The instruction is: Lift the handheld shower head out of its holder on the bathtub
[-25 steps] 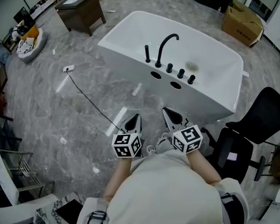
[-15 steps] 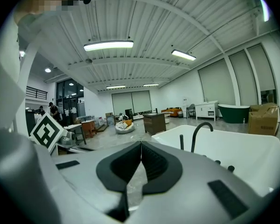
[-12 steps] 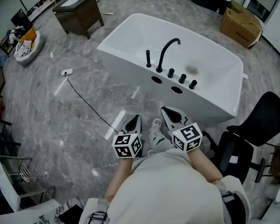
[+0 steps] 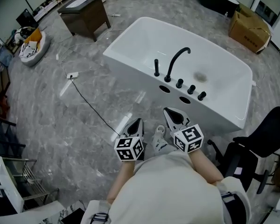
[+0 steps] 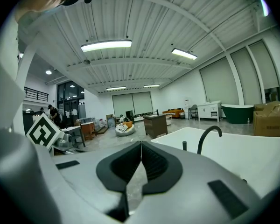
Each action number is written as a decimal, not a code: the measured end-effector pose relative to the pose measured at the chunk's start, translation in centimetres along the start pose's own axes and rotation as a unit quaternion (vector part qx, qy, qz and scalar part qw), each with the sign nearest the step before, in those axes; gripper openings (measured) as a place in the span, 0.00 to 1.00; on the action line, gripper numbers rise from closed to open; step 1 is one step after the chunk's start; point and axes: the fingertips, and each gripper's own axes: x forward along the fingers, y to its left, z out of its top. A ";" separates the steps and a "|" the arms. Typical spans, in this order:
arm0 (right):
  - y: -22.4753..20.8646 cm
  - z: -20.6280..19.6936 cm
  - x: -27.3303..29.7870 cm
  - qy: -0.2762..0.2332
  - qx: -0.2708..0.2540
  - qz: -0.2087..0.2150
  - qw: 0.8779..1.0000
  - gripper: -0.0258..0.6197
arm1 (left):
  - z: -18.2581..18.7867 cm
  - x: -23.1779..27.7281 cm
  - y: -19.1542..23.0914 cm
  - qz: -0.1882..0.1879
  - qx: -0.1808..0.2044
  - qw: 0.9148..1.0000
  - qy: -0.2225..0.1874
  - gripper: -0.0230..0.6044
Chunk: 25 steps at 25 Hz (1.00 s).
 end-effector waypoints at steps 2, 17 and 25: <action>-0.9 0.5 1.1 0.000 -0.001 0.002 1.000 0.07 | 0.7 1.1 0.4 0.002 -0.001 1.000 0.001 0.07; -9.7 3.8 10.1 0.000 0.004 -0.020 1.000 0.07 | 7.9 11.0 3.1 0.002 0.012 1.000 0.005 0.07; -13.7 3.9 14.0 0.006 0.005 -0.017 1.000 0.07 | 9.7 15.9 4.0 0.008 0.012 1.000 0.006 0.07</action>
